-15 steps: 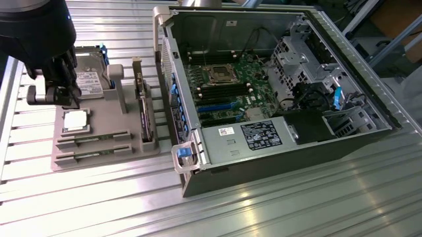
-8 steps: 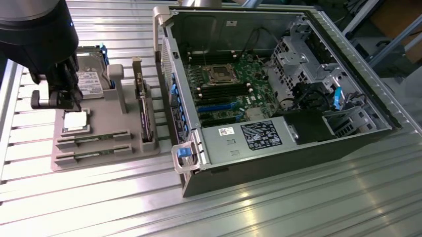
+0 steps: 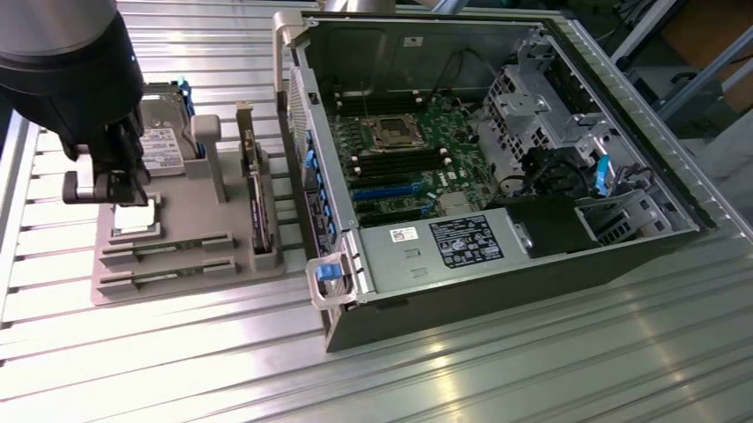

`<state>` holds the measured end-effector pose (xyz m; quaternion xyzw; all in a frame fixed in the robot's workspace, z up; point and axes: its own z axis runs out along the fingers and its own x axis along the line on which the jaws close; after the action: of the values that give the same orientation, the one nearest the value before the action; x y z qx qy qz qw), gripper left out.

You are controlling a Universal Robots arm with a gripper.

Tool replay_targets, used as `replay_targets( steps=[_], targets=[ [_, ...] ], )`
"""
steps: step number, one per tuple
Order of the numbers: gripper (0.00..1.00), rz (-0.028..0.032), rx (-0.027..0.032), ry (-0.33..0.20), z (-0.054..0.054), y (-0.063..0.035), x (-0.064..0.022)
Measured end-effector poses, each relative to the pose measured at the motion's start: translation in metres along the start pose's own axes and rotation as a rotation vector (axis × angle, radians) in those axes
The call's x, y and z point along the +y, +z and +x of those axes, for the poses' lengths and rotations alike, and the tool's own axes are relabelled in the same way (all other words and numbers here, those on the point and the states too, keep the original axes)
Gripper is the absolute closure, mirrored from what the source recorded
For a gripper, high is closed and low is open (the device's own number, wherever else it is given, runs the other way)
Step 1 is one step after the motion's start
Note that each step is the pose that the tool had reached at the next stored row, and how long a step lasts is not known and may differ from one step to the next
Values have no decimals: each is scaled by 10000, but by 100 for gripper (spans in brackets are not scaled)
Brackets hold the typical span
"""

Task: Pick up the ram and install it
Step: 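Pick up the ram and move it above insertion slot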

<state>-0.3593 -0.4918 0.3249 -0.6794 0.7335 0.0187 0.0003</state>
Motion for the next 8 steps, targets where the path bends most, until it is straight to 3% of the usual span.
replay_targets(
  steps=[8],
  targets=[
    [70, -4, 4, -108, 10, 131, -6]
  ],
)
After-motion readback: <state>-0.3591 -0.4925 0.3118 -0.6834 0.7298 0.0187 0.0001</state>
